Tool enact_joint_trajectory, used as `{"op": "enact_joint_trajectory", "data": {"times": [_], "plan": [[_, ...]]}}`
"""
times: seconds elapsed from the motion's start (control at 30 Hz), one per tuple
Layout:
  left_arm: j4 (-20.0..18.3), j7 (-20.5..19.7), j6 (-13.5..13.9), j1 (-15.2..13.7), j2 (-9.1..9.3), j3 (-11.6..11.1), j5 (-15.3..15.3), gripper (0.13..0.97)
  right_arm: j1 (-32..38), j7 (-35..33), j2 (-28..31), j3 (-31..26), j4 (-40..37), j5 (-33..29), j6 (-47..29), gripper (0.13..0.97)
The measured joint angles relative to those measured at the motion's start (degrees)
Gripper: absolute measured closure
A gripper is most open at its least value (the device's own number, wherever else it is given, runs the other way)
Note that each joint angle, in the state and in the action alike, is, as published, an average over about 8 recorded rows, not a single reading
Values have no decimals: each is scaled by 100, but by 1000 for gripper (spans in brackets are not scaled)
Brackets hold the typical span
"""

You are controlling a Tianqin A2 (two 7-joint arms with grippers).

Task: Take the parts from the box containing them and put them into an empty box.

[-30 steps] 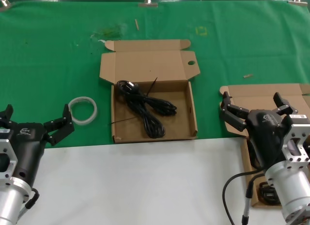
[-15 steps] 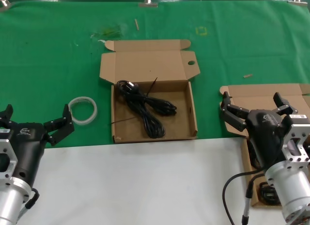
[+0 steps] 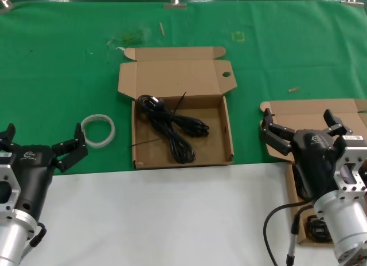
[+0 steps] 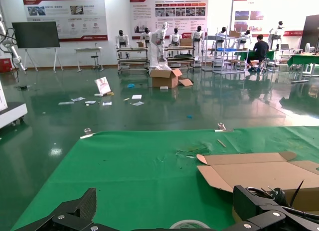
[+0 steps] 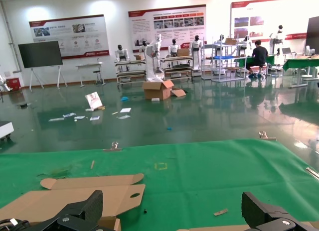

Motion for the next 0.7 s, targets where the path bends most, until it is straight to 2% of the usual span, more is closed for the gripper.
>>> {"op": "enact_joint_trajectory", "data": {"times": [0.7], "plan": [[0,0,0,0,0,0,0,132,0,0,0,0,0,0,0,129]]}}
